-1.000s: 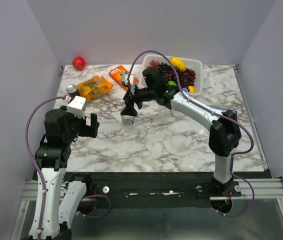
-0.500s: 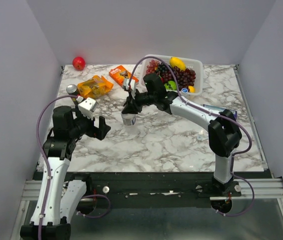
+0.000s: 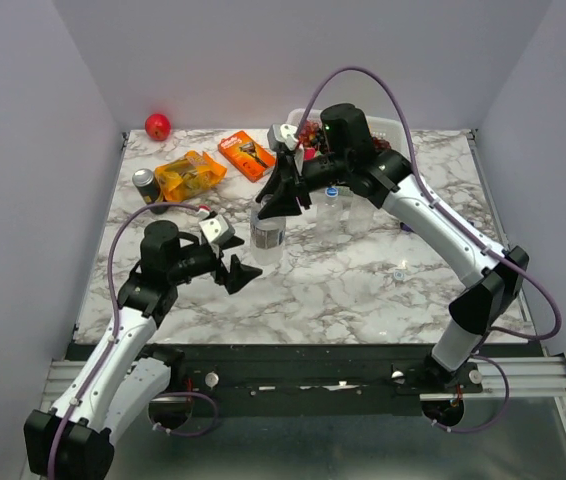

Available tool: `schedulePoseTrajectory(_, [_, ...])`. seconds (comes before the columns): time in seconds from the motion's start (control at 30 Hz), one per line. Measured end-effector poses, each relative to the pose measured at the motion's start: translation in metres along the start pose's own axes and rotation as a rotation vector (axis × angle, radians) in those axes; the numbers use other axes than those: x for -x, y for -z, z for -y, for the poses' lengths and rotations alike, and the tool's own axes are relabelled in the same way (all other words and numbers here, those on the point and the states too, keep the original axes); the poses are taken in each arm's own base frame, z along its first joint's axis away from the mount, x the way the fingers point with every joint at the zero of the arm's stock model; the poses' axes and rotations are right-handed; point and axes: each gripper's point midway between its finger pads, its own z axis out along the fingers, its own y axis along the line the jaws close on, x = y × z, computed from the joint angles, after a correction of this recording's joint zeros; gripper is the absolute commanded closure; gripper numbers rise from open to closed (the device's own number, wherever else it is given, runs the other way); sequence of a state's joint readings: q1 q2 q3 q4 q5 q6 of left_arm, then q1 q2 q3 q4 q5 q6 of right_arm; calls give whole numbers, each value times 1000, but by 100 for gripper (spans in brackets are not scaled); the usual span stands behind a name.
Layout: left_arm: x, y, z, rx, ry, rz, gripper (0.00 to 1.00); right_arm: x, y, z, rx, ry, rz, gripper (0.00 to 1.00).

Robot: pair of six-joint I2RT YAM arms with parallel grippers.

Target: Screw on the bottle caps

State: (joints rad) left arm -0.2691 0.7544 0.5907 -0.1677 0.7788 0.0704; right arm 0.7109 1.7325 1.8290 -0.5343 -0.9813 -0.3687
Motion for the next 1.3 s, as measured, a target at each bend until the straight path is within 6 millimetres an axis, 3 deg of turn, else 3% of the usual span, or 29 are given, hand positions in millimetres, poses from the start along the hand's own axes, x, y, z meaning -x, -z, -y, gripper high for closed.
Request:
schedulePoseTrajectory(0.17, [11, -15, 6, -44, -20, 37, 1, 9, 4, -23, 84, -33, 36, 100])
schedulePoseTrajectory(0.3, [9, -23, 3, -55, -2, 30, 1, 8, 2, -22, 95, -59, 54, 99])
schedulePoseTrajectory(0.43, [15, -30, 3, -78, -12, 50, 7, 14, 3, -18, 85, -79, 74, 100])
schedulePoseTrajectory(0.73, [21, -33, 18, -155, -35, 67, 14, 20, 1, -19, 85, -112, 91, 100])
schedulePoseTrajectory(1.13, [28, -35, 28, -206, -38, 84, 9, 10, -2, -20, 86, -165, 85, 99])
schedulePoseTrajectory(1.3, [25, -38, 31, -220, -32, 72, 21, 14, -1, -22, 86, -169, 96, 100])
